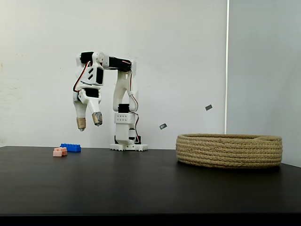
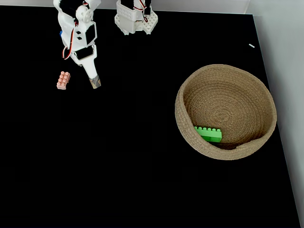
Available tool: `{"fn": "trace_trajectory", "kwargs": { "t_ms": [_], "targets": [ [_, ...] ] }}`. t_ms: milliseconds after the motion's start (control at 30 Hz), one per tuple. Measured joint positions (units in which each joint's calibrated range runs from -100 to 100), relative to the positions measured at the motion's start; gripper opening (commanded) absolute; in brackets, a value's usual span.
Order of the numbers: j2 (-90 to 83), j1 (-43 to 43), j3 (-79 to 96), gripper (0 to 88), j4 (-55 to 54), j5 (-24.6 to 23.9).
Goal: Place the lego blocks in the tray
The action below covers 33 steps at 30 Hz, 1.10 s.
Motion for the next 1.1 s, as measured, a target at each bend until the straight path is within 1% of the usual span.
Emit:
{"fn": "trace_trajectory", "kwargs": {
  "t_ms": [100,233,367,467,700,1000,1100],
  "targets": [
    [0.5,3.0,-0.6,38.4,0.2,5.7],
    [3.1,5.0,-4.7,39.2,0.6,11.8],
    [7.8,8.9,-10.0,40.7,0.4,16.8],
    [12.7,10.9,-14.1,41.0,0.5,19.3],
    [20.0,11.8,-20.1,39.6,-2.2,21.5],
    [26.0,10.7,-22.1,37.4,-2.8,21.6],
    [26.7,10.7,-22.1,35.7,-4.7,21.6]
  ]
}}
